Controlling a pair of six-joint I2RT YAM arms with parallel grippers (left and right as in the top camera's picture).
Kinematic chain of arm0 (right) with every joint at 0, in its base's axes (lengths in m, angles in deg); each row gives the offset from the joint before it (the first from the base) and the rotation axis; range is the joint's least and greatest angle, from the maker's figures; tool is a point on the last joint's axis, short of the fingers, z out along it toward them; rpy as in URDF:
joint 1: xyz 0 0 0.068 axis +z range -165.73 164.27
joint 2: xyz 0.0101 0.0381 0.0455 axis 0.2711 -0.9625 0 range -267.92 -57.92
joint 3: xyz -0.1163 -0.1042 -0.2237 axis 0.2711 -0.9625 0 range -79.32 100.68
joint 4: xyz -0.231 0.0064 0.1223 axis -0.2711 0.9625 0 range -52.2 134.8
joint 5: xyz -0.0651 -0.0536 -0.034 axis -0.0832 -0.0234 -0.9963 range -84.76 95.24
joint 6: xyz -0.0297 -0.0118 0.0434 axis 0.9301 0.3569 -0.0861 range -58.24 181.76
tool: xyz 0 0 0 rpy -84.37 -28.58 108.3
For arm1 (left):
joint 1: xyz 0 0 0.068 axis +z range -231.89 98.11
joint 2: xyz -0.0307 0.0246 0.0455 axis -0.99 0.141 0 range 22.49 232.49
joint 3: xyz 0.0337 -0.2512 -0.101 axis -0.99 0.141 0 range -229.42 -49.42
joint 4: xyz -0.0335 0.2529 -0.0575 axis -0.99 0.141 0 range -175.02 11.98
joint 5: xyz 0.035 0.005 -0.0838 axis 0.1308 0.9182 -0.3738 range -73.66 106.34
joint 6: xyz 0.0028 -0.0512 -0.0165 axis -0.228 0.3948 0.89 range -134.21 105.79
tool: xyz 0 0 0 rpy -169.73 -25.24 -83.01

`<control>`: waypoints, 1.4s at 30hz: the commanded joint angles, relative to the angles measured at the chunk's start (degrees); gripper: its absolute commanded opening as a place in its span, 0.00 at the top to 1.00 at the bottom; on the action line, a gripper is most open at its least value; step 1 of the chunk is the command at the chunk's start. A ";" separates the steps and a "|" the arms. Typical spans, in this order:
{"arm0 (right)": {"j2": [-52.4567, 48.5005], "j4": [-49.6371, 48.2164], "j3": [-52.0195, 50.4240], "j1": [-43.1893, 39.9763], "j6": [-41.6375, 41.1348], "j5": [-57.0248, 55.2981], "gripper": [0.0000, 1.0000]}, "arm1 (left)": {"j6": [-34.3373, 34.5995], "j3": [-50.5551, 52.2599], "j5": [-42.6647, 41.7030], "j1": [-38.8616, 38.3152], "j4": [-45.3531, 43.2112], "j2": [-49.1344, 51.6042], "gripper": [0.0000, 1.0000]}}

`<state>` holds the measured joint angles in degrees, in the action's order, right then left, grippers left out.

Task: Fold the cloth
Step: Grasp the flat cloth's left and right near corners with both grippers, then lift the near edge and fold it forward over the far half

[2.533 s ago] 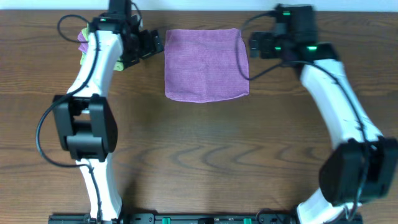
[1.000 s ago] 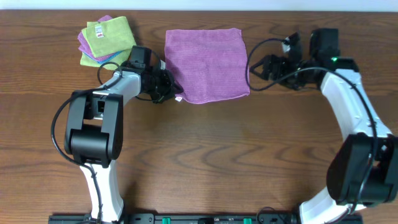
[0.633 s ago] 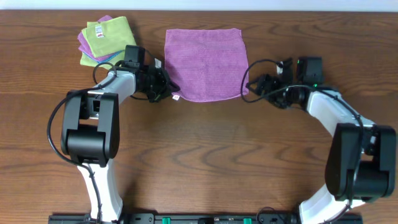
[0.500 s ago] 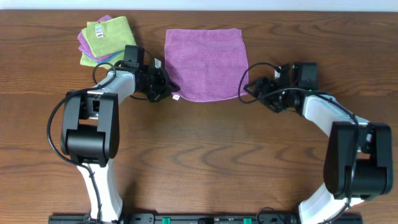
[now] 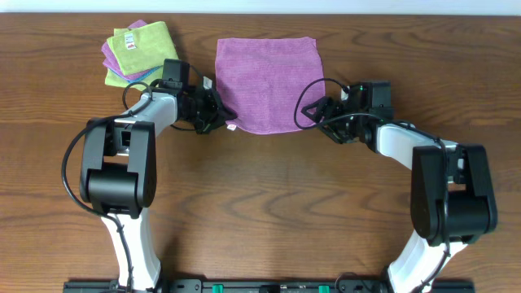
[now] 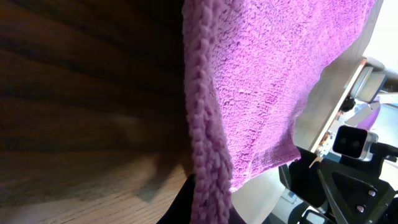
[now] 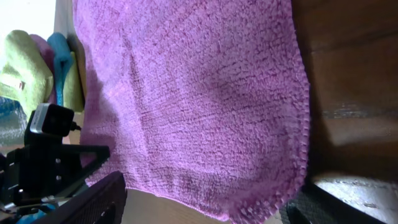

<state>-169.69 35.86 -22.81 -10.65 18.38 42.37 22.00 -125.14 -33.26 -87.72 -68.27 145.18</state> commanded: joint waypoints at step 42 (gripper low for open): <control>5.64 27.76 -0.70 1.33 16.26 -13.20 0.99 | -13.57 0.02 -11.52 4.02 15.93 -0.98 0.94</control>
<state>-166.52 61.35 -22.11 -10.37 31.56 36.40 14.11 -125.08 -43.80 -83.85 -54.78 145.18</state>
